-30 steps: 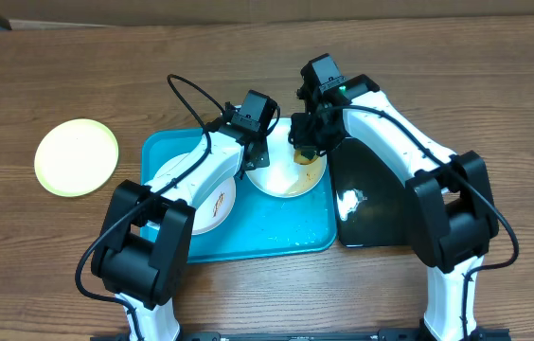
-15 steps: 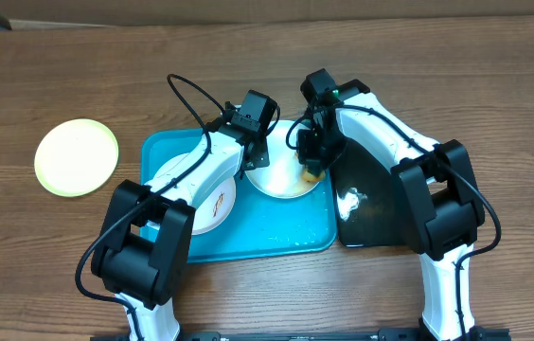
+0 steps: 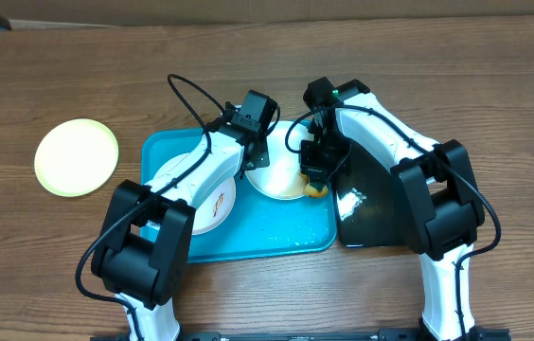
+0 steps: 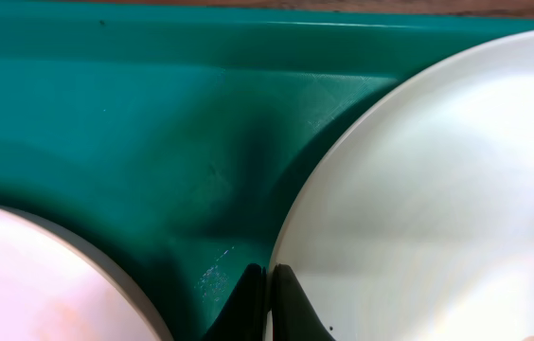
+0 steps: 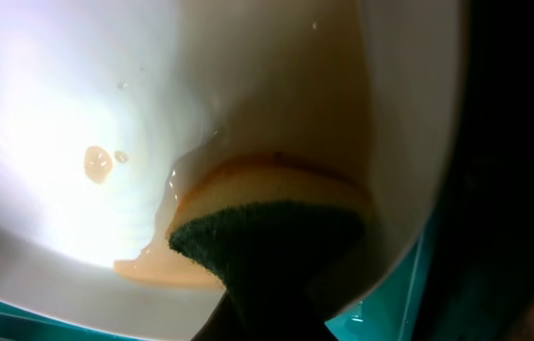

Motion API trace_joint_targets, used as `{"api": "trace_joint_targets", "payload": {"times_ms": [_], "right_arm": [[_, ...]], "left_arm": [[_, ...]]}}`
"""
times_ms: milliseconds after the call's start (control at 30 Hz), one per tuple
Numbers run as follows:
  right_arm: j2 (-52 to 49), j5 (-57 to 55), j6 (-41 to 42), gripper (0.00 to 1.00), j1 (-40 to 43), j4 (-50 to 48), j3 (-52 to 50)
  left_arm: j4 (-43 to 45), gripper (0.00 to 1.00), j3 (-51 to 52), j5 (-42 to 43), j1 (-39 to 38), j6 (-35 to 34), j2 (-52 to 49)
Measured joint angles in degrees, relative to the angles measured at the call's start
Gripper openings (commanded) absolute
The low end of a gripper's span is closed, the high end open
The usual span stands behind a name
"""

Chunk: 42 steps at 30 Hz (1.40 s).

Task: Clean dirty plates on tray and stack at the side
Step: 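Keep scrubbing the white plate's inner surface with the right gripper's sponge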

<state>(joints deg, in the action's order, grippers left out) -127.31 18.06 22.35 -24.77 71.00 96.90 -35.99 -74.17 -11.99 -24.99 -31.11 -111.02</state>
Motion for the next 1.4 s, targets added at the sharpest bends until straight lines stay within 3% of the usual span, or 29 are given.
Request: {"api": "trace_joint_targets", "payload": {"times_ms": [800, 1200, 1400], "right_arm": [[0.0, 3.0, 0.1, 0.04, -1.6, 0.5, 0.1], [-0.7, 18.3, 0.1, 0.04, -3.8, -3.3, 0.1], [-0.7, 17.5, 0.1, 0.04, -3.0, -2.5, 0.1]], "left_arm": [[0.2, 0.04, 0.0, -0.2, 0.0, 0.0, 0.0], [0.3, 0.04, 0.0, -0.2, 0.0, 0.0, 0.0], [0.2, 0.04, 0.0, -0.2, 0.0, 0.0, 0.0]]}}
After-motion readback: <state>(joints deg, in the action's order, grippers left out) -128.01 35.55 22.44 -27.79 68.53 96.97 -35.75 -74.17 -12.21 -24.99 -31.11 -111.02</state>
